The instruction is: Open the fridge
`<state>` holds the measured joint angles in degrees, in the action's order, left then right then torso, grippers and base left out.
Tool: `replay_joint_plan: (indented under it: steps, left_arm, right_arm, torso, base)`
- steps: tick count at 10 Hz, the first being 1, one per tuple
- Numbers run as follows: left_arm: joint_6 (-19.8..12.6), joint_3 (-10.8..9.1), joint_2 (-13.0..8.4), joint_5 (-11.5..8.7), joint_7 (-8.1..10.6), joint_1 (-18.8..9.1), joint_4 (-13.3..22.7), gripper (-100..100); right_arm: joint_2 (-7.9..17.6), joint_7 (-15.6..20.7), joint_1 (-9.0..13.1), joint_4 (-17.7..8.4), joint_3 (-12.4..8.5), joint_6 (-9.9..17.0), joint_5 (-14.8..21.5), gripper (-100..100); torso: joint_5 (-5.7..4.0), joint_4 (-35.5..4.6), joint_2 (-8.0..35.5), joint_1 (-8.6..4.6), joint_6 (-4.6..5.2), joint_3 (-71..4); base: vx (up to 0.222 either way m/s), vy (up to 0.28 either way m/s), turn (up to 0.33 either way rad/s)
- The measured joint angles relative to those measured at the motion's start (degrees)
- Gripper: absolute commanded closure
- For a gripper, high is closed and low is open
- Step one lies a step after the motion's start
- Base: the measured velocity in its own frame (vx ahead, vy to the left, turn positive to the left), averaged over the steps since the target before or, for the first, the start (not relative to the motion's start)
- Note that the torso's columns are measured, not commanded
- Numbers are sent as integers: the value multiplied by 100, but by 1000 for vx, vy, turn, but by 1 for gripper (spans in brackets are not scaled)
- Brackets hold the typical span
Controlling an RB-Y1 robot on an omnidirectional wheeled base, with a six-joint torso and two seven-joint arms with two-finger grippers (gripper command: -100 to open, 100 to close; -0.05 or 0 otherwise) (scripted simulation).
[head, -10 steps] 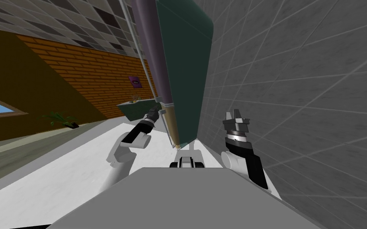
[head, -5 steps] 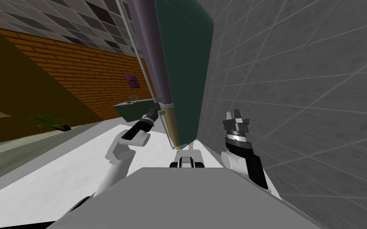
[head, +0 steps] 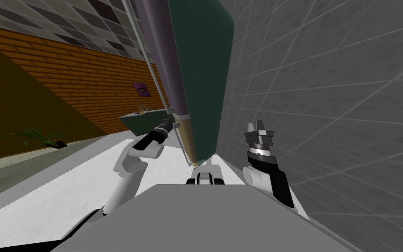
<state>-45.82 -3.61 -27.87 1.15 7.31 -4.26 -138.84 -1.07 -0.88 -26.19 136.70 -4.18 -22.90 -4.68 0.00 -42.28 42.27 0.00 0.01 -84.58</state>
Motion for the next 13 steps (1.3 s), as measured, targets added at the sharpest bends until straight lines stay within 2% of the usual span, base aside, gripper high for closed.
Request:
replay_joint_plan:
  steps: [4, 8, 13]
  left_arm:
    - [-624, -28, -230, -25, 95, -220, -80, -100]
    - [-1105, -96, -435, -72, 153, -391, -274, -100]
    - [-1720, -141, -671, -96, 225, -694, -747, -100]
  right_arm:
    - [0, 0, 0, 0, 0, 0, 0, 0]
    - [0, 0, 0, 0, 0, 0, 0, 0]
    - [0, 0, 0, 0, 0, 0, 0, 0]
  torso:
    - [2, 9, -67, 28, 4, -49]
    - [2, 4, -44, 23, -1, -40]
    - [-2, 1, -36, 15, 2, -33]
  base:
    - [39, 36, -51]
    - [37, 30, -48]
    - [34, 27, -38]
